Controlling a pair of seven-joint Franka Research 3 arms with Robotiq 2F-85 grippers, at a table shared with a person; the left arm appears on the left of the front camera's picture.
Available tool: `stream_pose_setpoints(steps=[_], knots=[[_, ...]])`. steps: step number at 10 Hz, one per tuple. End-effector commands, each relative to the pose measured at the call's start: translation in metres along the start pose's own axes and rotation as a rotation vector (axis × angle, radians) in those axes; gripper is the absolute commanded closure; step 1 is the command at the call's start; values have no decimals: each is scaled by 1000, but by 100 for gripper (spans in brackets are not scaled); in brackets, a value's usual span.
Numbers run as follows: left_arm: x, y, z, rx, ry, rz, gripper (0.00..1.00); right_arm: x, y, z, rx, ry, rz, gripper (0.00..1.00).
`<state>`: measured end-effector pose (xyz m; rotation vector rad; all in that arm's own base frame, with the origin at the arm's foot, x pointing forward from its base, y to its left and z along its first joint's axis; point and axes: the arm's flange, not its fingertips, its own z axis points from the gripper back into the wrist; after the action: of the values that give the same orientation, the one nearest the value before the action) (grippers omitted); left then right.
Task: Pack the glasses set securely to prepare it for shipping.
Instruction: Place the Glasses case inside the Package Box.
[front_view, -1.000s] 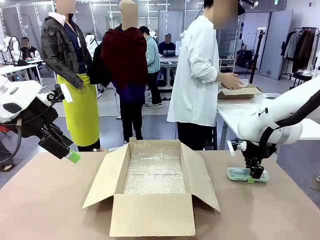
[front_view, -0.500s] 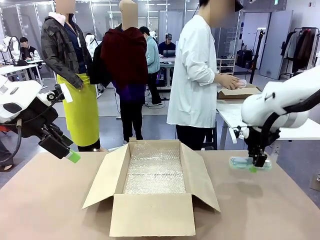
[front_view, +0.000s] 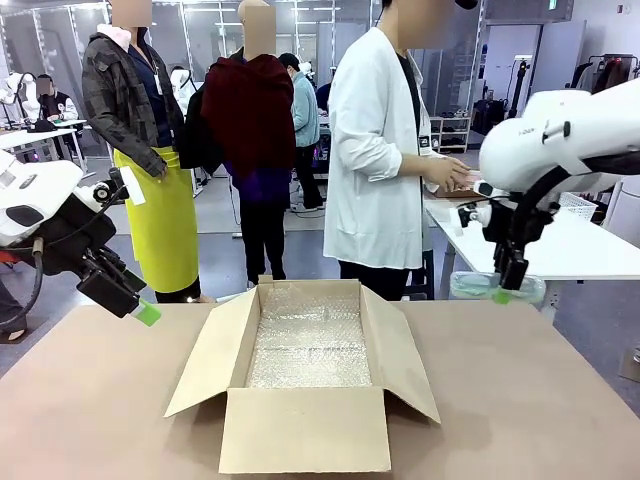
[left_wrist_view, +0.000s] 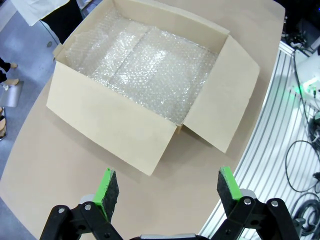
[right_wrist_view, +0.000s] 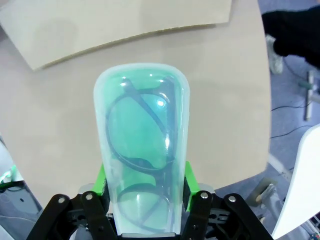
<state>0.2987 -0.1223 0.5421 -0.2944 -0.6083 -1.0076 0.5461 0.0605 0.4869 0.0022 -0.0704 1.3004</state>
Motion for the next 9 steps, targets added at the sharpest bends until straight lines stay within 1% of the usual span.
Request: stream_pose_setpoints(steps=[1,2,3,4,5,7,8,9], knots=[[1,0,1,-7,-16,-2,0,59,6,8,0,70,-39,60],[1,0,1,-7,-16,-2,0,100,14,11,-5,68,-42,60],[1,0,1,-7,-16,-2,0,142,21,10,-15,57,-77,60],[1,0,1,-7,-16,-2,0,189,27,2,-31,69,-86,60],[1,0,1,-7,-16,-2,0,224,31,-7,-51,74,-97,60],[1,0,1,-7,-16,-2,0,281,34,-37,-65,78,-111,60],[1,0,1,-7,-16,-2,0,306,38,-60,-78,89,-103,60],[1,0,1,-7,-16,-2,0,322,40,-76,-78,76,-102,60]])
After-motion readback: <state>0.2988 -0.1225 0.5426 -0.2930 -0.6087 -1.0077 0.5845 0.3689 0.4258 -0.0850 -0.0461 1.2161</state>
